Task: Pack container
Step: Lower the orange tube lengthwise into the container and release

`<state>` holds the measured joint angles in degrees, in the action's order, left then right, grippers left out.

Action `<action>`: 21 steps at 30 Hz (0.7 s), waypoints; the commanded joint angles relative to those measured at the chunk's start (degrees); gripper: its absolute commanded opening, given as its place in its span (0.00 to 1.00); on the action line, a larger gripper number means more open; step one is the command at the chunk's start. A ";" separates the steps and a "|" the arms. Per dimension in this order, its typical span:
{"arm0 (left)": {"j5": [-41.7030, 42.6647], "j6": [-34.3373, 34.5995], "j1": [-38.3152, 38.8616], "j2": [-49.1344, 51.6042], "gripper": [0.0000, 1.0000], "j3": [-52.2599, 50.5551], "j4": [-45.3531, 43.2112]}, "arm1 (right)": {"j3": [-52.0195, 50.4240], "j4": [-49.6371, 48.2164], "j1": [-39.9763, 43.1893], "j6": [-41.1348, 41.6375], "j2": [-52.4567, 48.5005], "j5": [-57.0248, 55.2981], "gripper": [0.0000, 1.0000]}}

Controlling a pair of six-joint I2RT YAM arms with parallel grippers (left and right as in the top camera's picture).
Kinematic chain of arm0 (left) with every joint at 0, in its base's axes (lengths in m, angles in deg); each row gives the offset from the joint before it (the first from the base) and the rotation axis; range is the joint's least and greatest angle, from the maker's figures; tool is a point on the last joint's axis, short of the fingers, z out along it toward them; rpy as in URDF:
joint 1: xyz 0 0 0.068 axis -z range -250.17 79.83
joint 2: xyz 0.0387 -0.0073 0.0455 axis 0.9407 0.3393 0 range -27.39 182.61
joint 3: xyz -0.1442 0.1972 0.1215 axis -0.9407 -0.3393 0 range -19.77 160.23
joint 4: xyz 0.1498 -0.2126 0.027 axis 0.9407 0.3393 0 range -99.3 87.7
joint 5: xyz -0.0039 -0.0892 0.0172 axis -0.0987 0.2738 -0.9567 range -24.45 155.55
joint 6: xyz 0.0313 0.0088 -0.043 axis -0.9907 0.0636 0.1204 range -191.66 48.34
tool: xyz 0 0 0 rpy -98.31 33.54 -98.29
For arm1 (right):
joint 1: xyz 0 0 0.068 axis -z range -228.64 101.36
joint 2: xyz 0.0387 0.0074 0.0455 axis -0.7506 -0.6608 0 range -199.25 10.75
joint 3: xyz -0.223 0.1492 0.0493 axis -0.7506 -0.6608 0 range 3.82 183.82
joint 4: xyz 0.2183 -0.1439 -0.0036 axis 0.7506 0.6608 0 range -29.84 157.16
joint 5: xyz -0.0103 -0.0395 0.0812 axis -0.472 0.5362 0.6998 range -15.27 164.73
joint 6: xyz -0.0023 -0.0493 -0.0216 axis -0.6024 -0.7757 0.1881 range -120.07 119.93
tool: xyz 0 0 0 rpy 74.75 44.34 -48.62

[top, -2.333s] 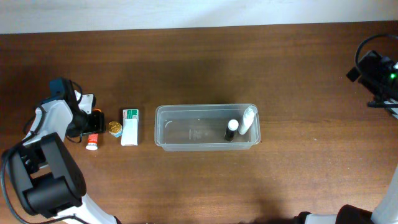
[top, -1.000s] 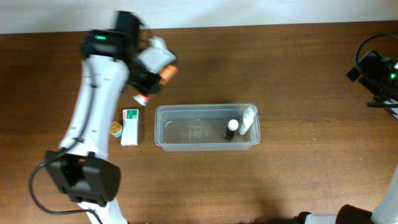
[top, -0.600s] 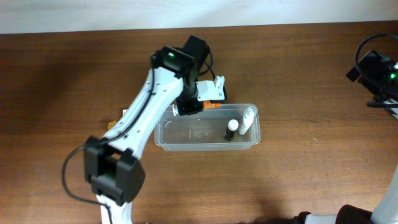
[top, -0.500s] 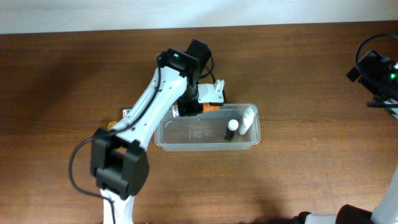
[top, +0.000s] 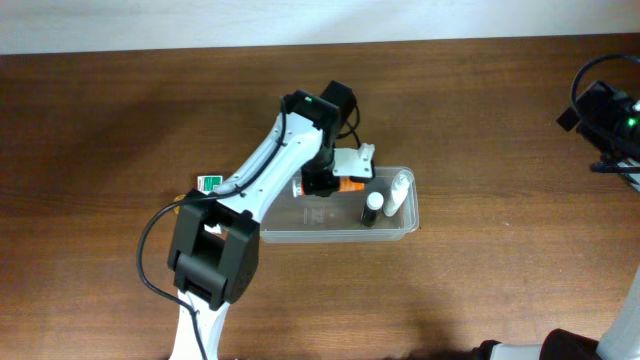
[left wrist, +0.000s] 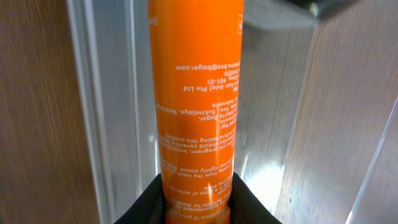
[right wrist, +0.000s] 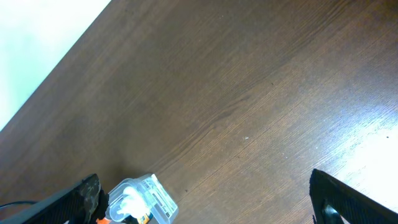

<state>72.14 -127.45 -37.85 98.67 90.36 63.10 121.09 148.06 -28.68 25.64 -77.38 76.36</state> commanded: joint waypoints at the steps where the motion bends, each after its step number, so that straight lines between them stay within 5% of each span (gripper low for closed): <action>1: 1.55 -1.09 0.55 0.52 0.12 -0.22 -0.74 | 0.48 -0.04 0.33 0.28 -0.22 0.31 0.98; 7: 3.41 -1.09 0.55 0.57 0.25 -0.22 -1.81 | 0.48 -0.04 0.33 0.28 -0.22 0.31 0.98; 21: 6.80 -1.07 0.55 0.59 0.25 -1.75 -3.76 | 0.48 -0.07 0.33 0.28 -0.22 0.31 0.98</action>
<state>76.23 -127.47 -37.22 98.67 89.81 59.69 121.09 148.06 -28.68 25.66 -77.38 76.36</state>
